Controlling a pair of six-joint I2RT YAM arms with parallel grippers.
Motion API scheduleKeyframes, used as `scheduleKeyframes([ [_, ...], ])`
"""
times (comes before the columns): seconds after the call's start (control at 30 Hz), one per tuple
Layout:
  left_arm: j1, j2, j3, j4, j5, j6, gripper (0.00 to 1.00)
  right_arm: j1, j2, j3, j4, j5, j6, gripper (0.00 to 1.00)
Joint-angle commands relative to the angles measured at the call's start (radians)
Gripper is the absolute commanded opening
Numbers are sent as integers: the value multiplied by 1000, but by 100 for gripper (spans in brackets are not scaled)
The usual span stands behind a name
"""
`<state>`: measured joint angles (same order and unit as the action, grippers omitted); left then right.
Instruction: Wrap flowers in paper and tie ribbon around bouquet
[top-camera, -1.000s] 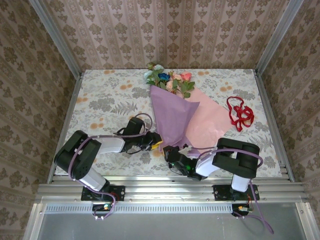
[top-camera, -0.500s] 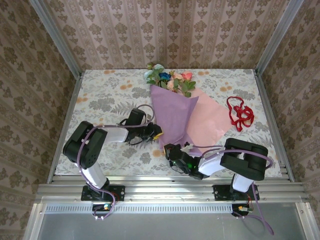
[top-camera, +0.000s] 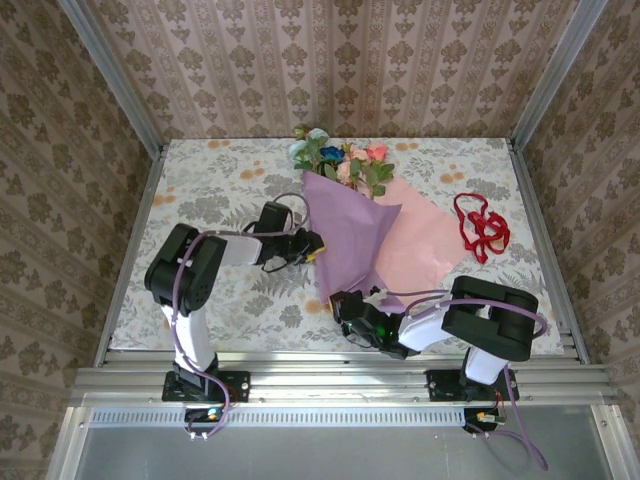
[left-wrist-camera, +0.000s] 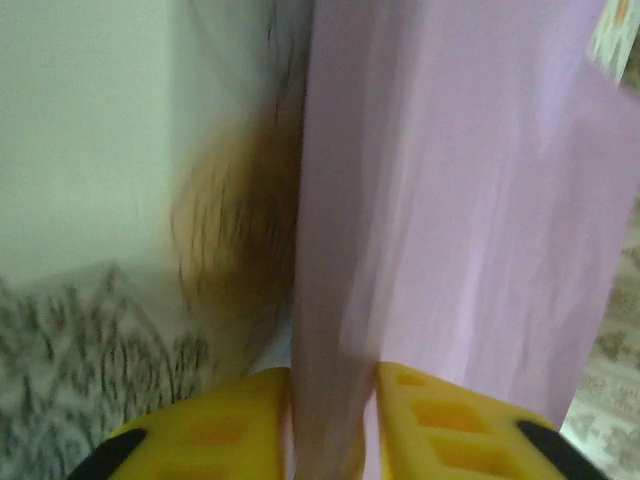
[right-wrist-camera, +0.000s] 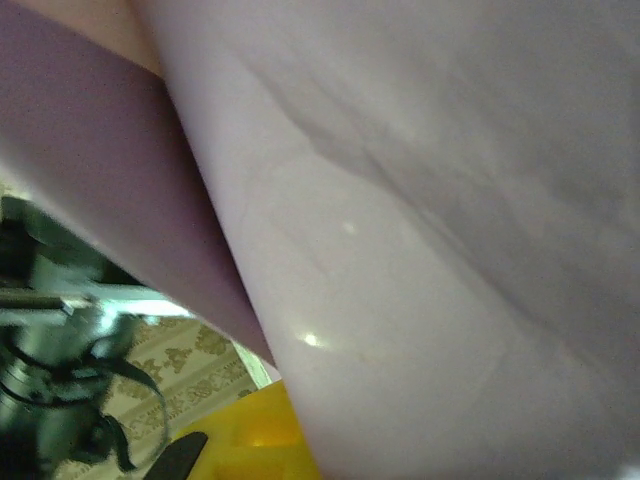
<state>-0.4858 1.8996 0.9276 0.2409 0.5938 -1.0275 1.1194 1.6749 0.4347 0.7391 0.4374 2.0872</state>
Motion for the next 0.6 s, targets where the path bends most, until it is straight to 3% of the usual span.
scheduleKeyframes([
  [0.0,23,42,80,23,-31,37,30,9,-6,-6,-39,-20,344,0],
  [0.03,52,57,97,26,-30,38,28,7,-5,-5,-38,-20,344,0],
  [0.13,69,108,136,63,-24,23,0,7,-6,-4,-41,-27,341,0],
  [0.27,96,143,177,96,-33,16,0,2,-6,-6,-44,-49,339,0],
  [0.33,106,160,202,89,-35,14,24,0,-5,-10,-43,-56,341,0],
  [0.4,114,186,235,89,-31,11,31,0,-5,-11,-46,-65,339,0],
  [0.5,128,227,284,93,-27,4,23,-3,-4,-13,-46,-75,340,0],
  [0.57,140,257,312,113,-22,-15,3,-3,-4,-14,-47,-78,338,0],
])
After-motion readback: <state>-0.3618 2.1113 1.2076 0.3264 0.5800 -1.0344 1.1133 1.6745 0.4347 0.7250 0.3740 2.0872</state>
